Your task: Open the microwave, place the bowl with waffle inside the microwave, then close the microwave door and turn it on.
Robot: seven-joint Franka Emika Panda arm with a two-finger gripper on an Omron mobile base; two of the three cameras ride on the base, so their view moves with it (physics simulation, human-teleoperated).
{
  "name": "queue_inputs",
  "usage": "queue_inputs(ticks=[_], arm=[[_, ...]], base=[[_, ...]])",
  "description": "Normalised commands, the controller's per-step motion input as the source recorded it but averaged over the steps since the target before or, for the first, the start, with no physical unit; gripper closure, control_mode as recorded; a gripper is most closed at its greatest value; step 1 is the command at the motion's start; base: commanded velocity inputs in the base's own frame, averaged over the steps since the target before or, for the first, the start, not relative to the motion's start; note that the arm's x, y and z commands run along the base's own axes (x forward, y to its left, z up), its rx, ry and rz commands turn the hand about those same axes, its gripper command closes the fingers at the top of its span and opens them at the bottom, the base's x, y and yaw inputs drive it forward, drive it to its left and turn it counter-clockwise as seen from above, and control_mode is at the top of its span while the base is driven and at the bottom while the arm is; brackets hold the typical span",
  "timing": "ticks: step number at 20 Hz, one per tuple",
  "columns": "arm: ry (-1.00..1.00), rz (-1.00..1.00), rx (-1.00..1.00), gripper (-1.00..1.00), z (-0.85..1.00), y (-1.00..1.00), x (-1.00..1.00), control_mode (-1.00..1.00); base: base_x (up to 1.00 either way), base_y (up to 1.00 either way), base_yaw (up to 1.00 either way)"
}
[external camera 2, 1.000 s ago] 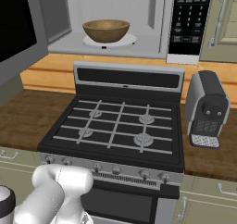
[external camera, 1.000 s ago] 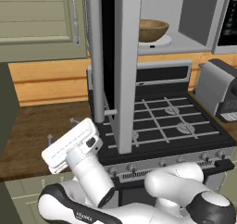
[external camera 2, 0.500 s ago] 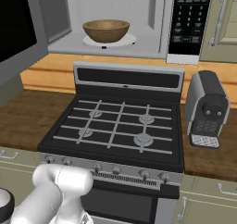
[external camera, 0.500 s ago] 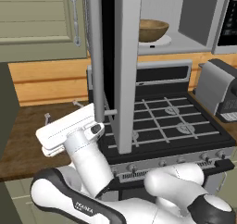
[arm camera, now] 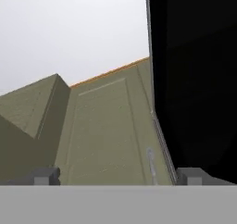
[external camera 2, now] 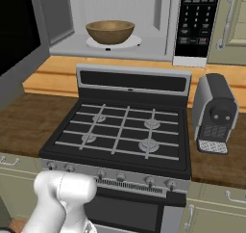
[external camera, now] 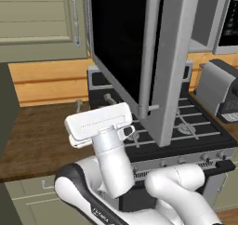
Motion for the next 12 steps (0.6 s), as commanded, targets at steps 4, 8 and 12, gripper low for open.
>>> queue_inputs(ticks=[4, 8, 12], arm=[[-0.19, 0.0, 0.52, -1.0, 0.22, -0.91, 0.0, -1.0], [-0.04, 0.0, 0.49, -1.0, 0.42, -0.8, 0.14, -1.0], [0.0, 0.0, 0.44, -1.0, 0.4, -0.66, 0.38, -1.0]], base=[[0.0, 0.0, 0.0], [0.0, 0.0, 0.0], [0.0, 0.0, 0.0]])
